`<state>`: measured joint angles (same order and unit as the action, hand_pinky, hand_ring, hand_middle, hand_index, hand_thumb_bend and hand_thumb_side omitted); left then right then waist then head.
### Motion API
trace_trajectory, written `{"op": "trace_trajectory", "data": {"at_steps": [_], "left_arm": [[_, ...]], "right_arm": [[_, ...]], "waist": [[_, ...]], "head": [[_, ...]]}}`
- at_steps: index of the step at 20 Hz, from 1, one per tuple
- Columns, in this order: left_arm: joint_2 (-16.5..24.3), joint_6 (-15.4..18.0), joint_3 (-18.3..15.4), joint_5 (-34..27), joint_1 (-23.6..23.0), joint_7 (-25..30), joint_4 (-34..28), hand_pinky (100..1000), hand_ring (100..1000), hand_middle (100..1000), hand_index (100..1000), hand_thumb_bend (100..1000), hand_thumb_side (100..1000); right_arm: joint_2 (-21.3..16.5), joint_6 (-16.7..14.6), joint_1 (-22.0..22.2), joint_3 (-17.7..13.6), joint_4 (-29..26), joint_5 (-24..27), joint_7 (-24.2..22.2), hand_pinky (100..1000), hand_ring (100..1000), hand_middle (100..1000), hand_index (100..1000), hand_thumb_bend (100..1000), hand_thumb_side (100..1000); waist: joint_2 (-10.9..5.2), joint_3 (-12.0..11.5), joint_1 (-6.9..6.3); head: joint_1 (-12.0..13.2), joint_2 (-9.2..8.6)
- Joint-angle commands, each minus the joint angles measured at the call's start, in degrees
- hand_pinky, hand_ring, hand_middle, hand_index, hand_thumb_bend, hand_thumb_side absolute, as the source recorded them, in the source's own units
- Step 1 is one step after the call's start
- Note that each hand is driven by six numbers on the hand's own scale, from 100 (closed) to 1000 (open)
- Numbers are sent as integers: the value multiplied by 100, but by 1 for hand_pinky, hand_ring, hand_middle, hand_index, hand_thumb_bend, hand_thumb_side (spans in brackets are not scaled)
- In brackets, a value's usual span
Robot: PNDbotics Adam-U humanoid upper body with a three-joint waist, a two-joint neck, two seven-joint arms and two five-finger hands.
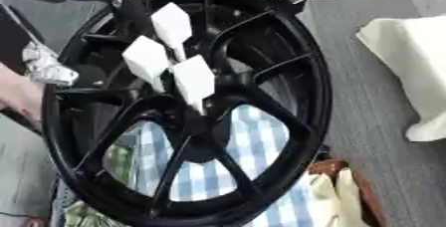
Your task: Pull the pin out of the wheel hub.
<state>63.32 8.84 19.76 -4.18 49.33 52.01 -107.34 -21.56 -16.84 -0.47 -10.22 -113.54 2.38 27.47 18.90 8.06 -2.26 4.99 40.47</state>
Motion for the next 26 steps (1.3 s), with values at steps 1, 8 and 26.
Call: {"op": "trace_trajectory", "data": {"at_steps": [1, 8, 26], "left_arm": [[29, -89, -3, 88, 147, -4, 112, 798, 685, 772, 879, 320, 418], [-136, -163, 35, 258, 275, -7, 354, 796, 697, 771, 876, 319, 397], [-419, -289, 323, 402, 392, -4, 732, 781, 639, 699, 838, 319, 425]], "right_arm": [[-112, -3, -19, -23, -105, 25, -18, 818, 699, 711, 687, 100, 431], [-89, 4, -18, -15, -105, 33, -26, 818, 699, 712, 687, 100, 436], [-17, 7, -36, -12, -105, 61, -10, 820, 700, 712, 687, 100, 453]], "waist": [[-143, 6, 22], [-130, 16, 28], [-93, 91, 18]], "head": [[33, 29], [35, 43], [90, 80]]}}
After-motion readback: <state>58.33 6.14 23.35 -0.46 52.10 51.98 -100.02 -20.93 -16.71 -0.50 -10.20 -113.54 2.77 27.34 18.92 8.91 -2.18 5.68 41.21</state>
